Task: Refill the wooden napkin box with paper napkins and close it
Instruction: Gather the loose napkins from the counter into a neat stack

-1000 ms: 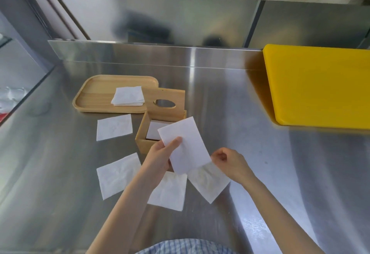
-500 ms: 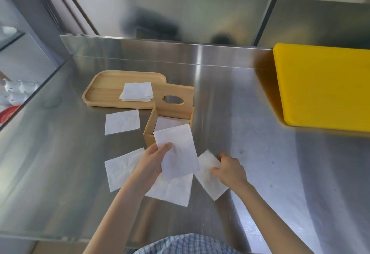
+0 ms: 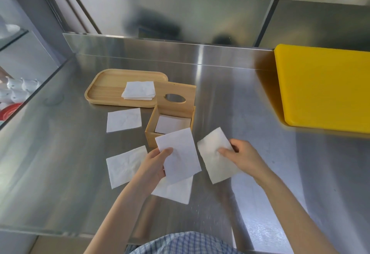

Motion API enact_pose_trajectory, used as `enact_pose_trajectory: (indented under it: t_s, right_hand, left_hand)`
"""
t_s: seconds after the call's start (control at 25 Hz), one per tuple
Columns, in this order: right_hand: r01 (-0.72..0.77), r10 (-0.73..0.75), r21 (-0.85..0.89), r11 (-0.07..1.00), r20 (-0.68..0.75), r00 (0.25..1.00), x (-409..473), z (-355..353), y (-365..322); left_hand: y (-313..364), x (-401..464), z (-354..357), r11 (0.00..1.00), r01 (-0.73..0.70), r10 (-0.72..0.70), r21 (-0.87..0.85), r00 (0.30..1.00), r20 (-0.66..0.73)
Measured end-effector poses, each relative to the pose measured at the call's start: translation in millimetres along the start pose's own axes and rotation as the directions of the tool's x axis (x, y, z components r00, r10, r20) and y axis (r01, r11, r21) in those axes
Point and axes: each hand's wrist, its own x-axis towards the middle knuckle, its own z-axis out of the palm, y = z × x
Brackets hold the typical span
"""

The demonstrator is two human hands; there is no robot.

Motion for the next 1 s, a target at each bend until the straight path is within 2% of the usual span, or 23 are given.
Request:
enact_pose_trajectory:
  t_s: [0.12,0.2,0.28,0.32,0.4,0.48,0.52,0.64,0.76,0.84,1.0]
  right_hand:
    - [0.001,-0.093,0.443,0.897,0.186,0.978,-22,-22,-36]
    - [-0.013,-0.183,0.596,0.803,0.268,0.946,-23,-21,-48]
    - [-0.094,-0.197,0.652,0.752,0.36,0.912,-20,-6,-56]
    - [-0.111,-0.175,0.608,0.786,0.391,0.903,-17,7,-57]
    - [-0.039,-0.128,0.4,0.916,0.382,0.915,-9,31,-52]
    - [0.036,-0.1,0.217,0.976,0.295,0.95,-3,47,-46]
    - [0.046,-0.09,0.181,0.982,0.242,0.966,-1,52,-43]
    - [0.052,-0.074,0.156,0.986,0.144,0.987,1,60,-38]
    - [0.048,-0.062,0.144,0.988,0.091,0.994,1,67,-37]
    - [0.061,-0.074,0.122,0.991,0.104,0.992,0,71,-37]
    - [0.101,-0.106,0.048,0.994,0.12,0.987,2,79,-39]
  left_hand:
    - [-1,1,-1,0.997,0.048,-0.048,-0.064,0.999,0.012]
    - [-2,0,0,0.995,0.047,-0.043,-0.085,0.998,0.047]
    - [-3,-2,3,0.993,0.035,-0.027,-0.11,0.997,0.073]
    - [-2,-4,5,0.993,0.029,-0.022,-0.115,0.998,0.056]
    - [-4,-3,3,0.988,0.031,-0.032,-0.152,0.999,-0.004]
    - [-6,-2,-1,0.983,0.047,-0.058,-0.179,0.997,-0.057]
    - [-9,-1,-3,0.984,0.052,-0.065,-0.168,0.995,-0.077]
    - [-12,-4,-7,0.981,0.067,-0.086,-0.183,0.992,-0.096]
    - [-12,-10,-11,0.984,0.069,-0.072,-0.165,0.997,-0.012]
    - [-11,-12,-14,0.983,0.082,-0.075,-0.167,0.996,0.046]
    - [-11,-15,-16,0.979,0.075,-0.069,-0.189,0.997,0.036]
